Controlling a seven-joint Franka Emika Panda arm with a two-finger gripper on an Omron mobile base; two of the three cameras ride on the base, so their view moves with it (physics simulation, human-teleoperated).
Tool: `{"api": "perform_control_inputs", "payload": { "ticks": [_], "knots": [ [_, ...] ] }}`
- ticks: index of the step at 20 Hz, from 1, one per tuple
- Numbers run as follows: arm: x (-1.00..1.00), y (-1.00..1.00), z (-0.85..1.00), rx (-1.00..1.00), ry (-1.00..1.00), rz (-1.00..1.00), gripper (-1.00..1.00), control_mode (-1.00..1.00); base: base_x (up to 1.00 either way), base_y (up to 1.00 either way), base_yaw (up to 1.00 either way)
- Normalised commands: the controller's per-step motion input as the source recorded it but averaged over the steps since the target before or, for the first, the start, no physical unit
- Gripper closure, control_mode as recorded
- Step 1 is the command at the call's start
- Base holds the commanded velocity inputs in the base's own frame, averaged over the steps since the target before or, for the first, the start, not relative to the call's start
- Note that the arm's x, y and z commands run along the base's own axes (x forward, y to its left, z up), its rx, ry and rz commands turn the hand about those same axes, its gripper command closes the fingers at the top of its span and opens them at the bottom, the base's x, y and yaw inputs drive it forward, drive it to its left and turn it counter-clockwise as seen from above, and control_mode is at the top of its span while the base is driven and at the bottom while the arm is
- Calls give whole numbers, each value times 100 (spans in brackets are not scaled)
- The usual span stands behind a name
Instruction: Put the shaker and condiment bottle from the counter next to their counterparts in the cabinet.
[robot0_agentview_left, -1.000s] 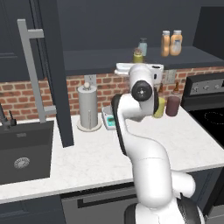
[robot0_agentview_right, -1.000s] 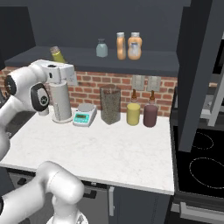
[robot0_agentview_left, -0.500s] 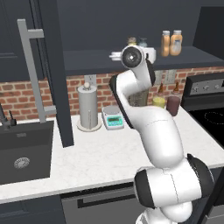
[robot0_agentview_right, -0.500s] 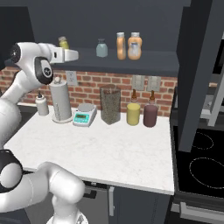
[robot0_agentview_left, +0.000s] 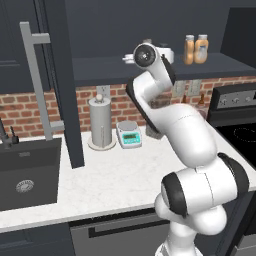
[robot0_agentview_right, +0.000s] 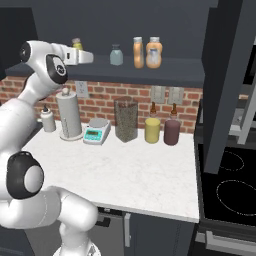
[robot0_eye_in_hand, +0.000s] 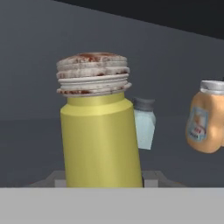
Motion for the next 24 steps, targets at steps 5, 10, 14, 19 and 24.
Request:
{"api": "perform_control_inputs", "payload": {
  "ticks": [5, 10, 14, 19, 24],
  "knots": [
    [4, -1, 0, 0, 0, 0, 100, -100, 0, 0, 0],
    [5, -20, -4, 0, 0, 1, 100, -100, 0, 0, 0],
    [0, -41, -21, 0, -3, 5, 100, -100, 0, 0, 0],
    [4, -44, -22, 0, -5, 6, 100, -100, 0, 0, 0],
    [8, -25, -19, 0, -4, 8, 100, -100, 0, 0, 0]
  ]
}}
